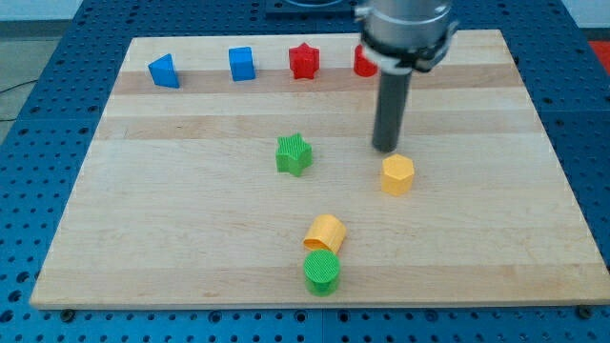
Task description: Move the yellow hexagon slightly up
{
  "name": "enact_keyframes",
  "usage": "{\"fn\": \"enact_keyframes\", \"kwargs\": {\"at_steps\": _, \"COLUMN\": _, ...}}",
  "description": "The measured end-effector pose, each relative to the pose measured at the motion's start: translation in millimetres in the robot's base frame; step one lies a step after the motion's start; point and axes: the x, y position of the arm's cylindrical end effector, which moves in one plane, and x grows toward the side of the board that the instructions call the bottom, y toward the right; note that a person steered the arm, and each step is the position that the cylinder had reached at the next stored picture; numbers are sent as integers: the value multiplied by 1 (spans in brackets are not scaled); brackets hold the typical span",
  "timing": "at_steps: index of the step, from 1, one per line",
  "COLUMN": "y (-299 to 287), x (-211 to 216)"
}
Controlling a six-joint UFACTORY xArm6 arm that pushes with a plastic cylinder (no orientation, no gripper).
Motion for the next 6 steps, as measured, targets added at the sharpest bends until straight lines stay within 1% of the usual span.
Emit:
{"fn": "enact_keyframes", "kwargs": {"at_steps": 1, "y": 37, "x": 49}}
{"fn": "enact_keyframes", "kwargs": {"at_steps": 2, "y": 34, "x": 111}}
{"fn": "enact_keyframes", "kwargs": {"at_steps": 3, "y": 11, "x": 87}}
{"fn": "enact_keyframes", "kwargs": {"at_steps": 4, "y": 6, "x": 48}}
{"fn": "enact_keyframes", "kwargs": {"at_steps": 5, "y": 14, "x": 69}}
{"fn": "enact_keyframes", "kwargs": {"at_steps": 6, "y": -30, "x": 91}}
